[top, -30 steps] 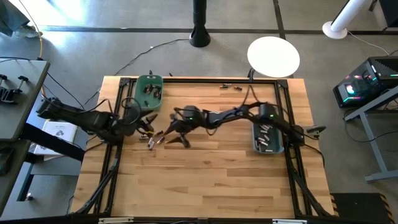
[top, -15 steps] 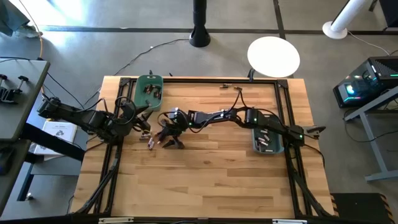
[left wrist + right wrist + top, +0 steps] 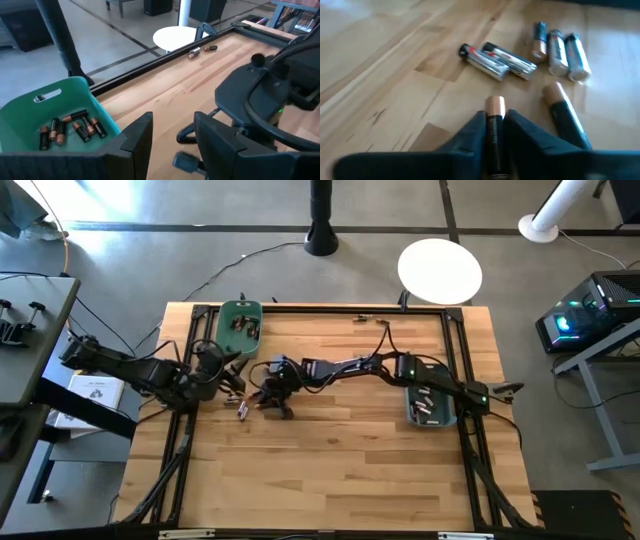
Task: Sort batteries
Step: Put the black battery into the green bin
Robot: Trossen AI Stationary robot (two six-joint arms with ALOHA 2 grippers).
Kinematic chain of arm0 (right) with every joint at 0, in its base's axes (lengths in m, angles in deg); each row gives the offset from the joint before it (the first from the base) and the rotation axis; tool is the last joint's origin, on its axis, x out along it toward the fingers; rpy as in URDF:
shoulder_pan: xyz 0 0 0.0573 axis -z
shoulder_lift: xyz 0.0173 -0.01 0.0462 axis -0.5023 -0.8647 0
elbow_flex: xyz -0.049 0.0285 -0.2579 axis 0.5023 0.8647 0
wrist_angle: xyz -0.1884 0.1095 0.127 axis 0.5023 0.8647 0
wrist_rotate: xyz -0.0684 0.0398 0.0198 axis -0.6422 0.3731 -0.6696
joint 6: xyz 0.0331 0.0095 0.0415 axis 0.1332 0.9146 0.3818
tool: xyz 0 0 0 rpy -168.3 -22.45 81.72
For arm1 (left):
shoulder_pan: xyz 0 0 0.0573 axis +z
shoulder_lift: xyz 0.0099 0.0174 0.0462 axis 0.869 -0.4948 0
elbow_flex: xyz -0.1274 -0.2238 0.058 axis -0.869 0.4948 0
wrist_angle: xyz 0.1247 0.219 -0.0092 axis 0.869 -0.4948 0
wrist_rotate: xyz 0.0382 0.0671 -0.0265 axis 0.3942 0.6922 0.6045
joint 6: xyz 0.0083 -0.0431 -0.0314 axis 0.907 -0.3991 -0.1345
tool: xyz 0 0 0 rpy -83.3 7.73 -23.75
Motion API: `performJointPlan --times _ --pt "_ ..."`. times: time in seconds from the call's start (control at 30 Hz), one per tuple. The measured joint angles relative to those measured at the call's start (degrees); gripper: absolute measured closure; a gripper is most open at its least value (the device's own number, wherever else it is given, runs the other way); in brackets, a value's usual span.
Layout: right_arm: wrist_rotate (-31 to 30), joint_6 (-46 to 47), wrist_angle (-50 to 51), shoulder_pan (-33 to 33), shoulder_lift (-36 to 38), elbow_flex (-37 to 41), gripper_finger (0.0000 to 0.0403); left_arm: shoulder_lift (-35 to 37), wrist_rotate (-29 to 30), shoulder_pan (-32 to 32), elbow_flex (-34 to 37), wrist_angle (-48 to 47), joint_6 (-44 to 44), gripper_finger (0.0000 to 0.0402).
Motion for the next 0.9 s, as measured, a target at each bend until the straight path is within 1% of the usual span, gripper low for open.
performJointPlan --times 0.03,0.07,0.17,0.23,0.33,0.4,0.43,0.5,0.57,0.67,0.77,0.83,0.87,0.9 --pt "-0.49 0.54 1.71 0.04 0.45 -0.02 0.0355 -0.35 0.00 -0.02 0.00 -0.05 -0.35 0.0266" --pt "-0.63 0.60 3.68 0.11 0.83 -0.06 0.0371 -0.69 0.00 -0.21 0.00 -0.16 -0.76 0.0266" --pt "-1.91 0.81 8.81 0.15 2.25 -0.04 0.0373 -1.12 -0.02 -1.33 0.00 -0.76 -2.34 0.0266" --pt "-4.46 1.45 11.26 -0.20 2.61 -0.07 0.0373 -1.20 0.04 -2.35 -0.02 -1.84 -3.69 0.0266" --pt "-5.70 1.53 12.77 -1.13 2.83 0.07 0.0373 -1.19 1.09 -3.93 -0.02 -4.03 -6.34 0.0266" --pt "-7.01 1.83 11.49 -1.97 3.66 2.13 0.0373 -1.20 2.08 -4.97 -0.02 -5.47 -7.79 0.0266" --pt "-8.69 2.43 10.52 -2.57 4.91 4.11 0.0373 -1.20 2.59 -5.53 -0.02 -5.96 -8.28 0.0266" --pt "-13.32 3.18 7.60 -3.89 8.36 10.01 0.0373 -1.18 3.77 -6.71 -0.02 -6.69 -9.45 0.0266" --pt "-16.96 4.20 3.36 -4.70 13.40 18.35 0.0373 -1.24 5.14 -7.81 -0.02 -6.76 -9.63 0.0266" --pt "-18.85 5.72 -5.88 -4.80 23.05 33.96 0.0373 -1.32 7.47 -9.33 -0.02 -6.66 -10.21 0.0266" --pt "-21.11 8.12 -20.14 -4.27 33.06 49.82 0.0373 -1.91 10.10 -10.44 -0.02 -5.94 -11.40 0.0266" --pt "-21.53 10.68 -33.22 -4.20 39.05 59.21 0.0373 -3.09 12.30 -11.18 -0.01 -4.91 -11.58 0.0266" --pt "-21.39 12.44 -40.37 -4.33 41.42 63.80 0.0373 -4.04 13.81 -11.45 0.17 -3.28 -11.40 0.0266" --pt "-21.19 15.12 -47.85 -4.58 43.09 68.16 0.0373 -5.19 15.43 -11.71 0.85 0.52 -9.86 0.0266"
